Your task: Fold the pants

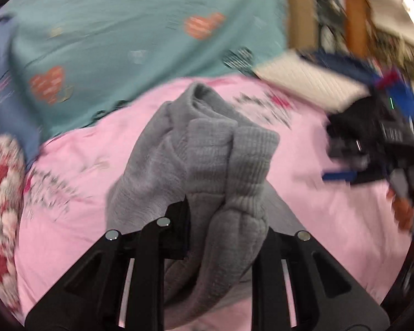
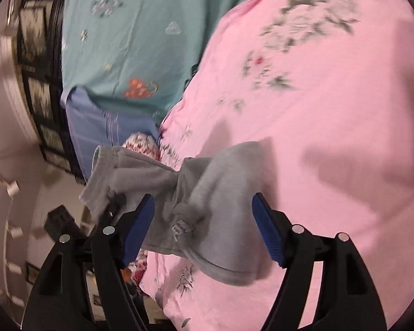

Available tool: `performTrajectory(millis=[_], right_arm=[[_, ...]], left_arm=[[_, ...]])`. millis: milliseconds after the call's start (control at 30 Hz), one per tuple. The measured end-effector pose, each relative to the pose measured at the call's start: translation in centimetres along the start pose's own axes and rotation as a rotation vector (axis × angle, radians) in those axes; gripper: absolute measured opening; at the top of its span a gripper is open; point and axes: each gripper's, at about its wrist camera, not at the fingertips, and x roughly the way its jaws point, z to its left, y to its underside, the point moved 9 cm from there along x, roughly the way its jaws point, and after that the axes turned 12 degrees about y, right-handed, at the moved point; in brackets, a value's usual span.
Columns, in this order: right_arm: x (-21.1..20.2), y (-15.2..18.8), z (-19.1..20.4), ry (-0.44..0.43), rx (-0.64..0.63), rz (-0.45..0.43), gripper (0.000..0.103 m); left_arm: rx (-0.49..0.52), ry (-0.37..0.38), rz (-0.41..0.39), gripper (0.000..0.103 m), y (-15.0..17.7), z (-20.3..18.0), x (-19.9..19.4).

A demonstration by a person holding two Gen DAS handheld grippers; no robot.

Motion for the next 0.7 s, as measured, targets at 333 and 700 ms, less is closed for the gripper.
performTrajectory(millis=[333, 700], right_arm=[[-2.7, -0.2, -1.6, -0.039, -0.042, -0.022, 0.081], [-2.7, -0.1, 6.1, -0.168, -0.176, -0.022, 0.081]], left_arm=[[0.103, -0.016, 0.261, 0.032, 4.1, -4.3, 4.9], [-0.071, 0.075, 0.347, 0.036, 3.6, -4.9, 4.1]])
